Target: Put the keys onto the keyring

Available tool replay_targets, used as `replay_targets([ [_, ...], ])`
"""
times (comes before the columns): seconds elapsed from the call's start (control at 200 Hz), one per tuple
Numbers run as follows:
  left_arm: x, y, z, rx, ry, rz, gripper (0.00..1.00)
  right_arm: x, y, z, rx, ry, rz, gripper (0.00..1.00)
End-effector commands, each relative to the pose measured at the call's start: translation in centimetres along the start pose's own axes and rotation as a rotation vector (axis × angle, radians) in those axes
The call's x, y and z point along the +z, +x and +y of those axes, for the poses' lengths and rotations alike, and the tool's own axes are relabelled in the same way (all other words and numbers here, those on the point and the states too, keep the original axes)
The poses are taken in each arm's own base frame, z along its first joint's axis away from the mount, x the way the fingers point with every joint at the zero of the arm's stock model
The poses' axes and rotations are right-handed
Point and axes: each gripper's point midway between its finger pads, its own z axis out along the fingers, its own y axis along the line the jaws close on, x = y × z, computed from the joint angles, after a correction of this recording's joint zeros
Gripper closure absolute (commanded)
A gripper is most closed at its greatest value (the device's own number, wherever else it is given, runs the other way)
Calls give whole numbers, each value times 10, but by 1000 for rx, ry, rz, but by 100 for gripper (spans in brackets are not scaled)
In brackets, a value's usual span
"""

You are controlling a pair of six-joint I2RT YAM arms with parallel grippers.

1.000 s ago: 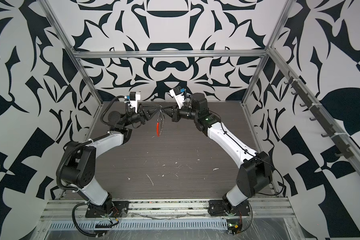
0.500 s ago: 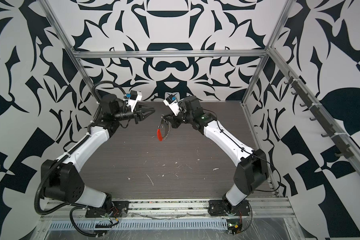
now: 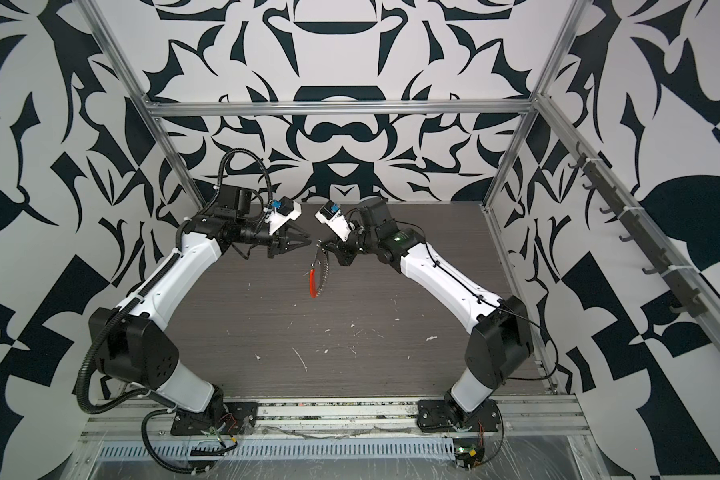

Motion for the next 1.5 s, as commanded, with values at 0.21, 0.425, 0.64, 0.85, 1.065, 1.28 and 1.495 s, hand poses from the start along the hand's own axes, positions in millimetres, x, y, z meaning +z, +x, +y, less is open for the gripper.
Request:
replay_targets([
  [0.21,-2,-10,-12,5,83,-23,66,-18,-42,16,-77,-20,-115,100],
  [0.425,2,-7,-13,-17,105,-23,63,-23,-49,22,-81,-34,-136,100],
  [0.64,10,-8,-14,-25,132,-20,61,-24,-52,24,-84,-36,-141,100],
  [0.85,13,-4,-19,-54,157,-5,63,-28,-56,26,-93,-30,-154,100],
  [1.065,13,4,-23,-74,167,27,65,-31,-60,25,-98,-14,-169,100],
  [1.28,14,4,-23,-88,180,27,74,-30,-59,27,-89,-26,-170,100],
  [1.495,14,-4,-20,-88,185,7,86,-29,-59,31,-92,-40,-162,100],
])
